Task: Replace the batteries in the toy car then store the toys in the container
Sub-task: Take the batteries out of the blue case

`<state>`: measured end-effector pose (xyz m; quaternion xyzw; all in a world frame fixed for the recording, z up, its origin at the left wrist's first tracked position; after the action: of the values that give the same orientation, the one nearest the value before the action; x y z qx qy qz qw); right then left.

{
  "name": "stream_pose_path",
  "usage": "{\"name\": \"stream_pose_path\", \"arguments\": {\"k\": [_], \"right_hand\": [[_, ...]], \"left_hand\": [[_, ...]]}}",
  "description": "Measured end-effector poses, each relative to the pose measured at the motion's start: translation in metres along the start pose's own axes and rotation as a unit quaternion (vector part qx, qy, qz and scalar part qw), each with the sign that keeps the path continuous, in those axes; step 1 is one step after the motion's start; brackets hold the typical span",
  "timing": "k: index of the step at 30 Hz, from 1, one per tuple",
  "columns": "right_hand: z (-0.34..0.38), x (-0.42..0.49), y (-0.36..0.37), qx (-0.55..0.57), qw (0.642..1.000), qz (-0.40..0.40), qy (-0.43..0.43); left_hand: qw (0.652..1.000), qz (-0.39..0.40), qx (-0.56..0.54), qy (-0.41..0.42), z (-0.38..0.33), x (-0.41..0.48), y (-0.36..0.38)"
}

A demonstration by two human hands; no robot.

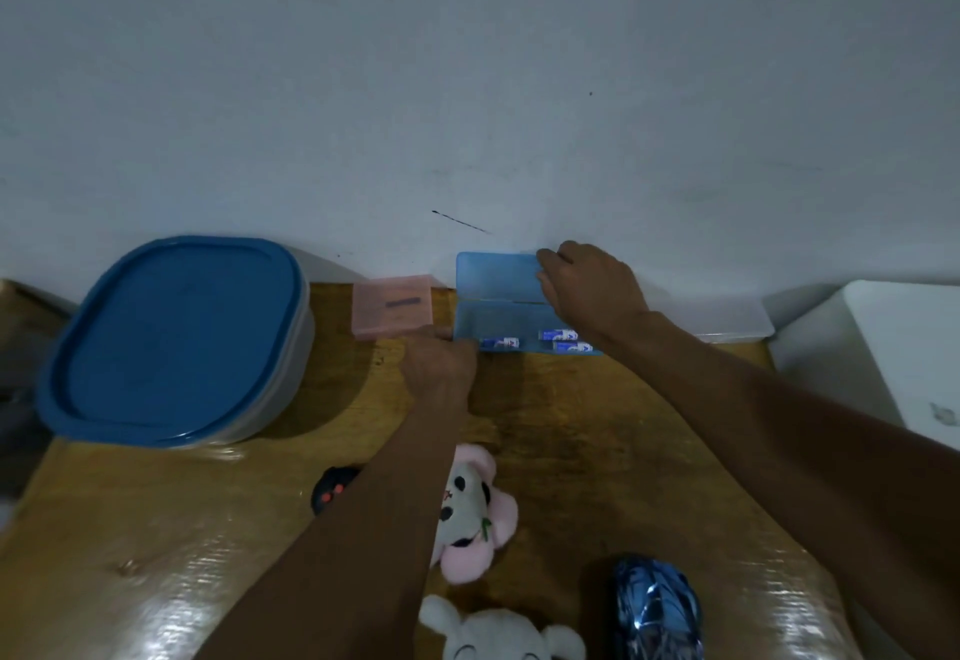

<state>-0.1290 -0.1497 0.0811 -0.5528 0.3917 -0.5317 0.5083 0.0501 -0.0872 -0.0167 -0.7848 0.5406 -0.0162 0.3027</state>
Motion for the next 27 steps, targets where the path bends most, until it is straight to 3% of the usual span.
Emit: {"name": "stream_pose_path", "arguments": {"k": [7, 13, 16, 21, 27], "right_hand": [[-0.006, -0.006, 0.013, 0.044, 0.997, 0.068, -0.011], [-0.011, -0.017, 0.015, 0.052, 0.995, 0.079, 0.003], [-0.011, -0.026, 0.021, 0.037, 0.994, 0.099, -0.002], [-0.014, -0.05, 0.066, -0.043, 0.969, 0.24, 0.026], [-0.015, -0.061, 0.099, -0.057, 0.964, 0.257, 0.025]], "left_hand": [[1.0, 0.004, -0.021, -0.013, 0.009, -0.001, -0.001], [1.0, 0.02, -0.012, 0.004, 0.01, 0.002, -0.001], [0.999, 0.026, -0.003, 0.021, 0.008, 0.004, -0.001], [0.999, 0.03, -0.003, 0.037, 0.005, 0.006, -0.001], [0.998, 0.031, -0.018, 0.05, 0.01, 0.01, 0.001]]}}
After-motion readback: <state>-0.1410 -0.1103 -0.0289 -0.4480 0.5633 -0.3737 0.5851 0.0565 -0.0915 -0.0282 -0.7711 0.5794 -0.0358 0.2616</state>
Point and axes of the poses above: each hand's wrist, its own x-axis towards the middle knuckle, its own y-axis out of the palm, z = x × y, the point moved 9 cm from there along x, towards the middle knuckle, and after that the axes turned 14 degrees about y, right-handed, at the moved point
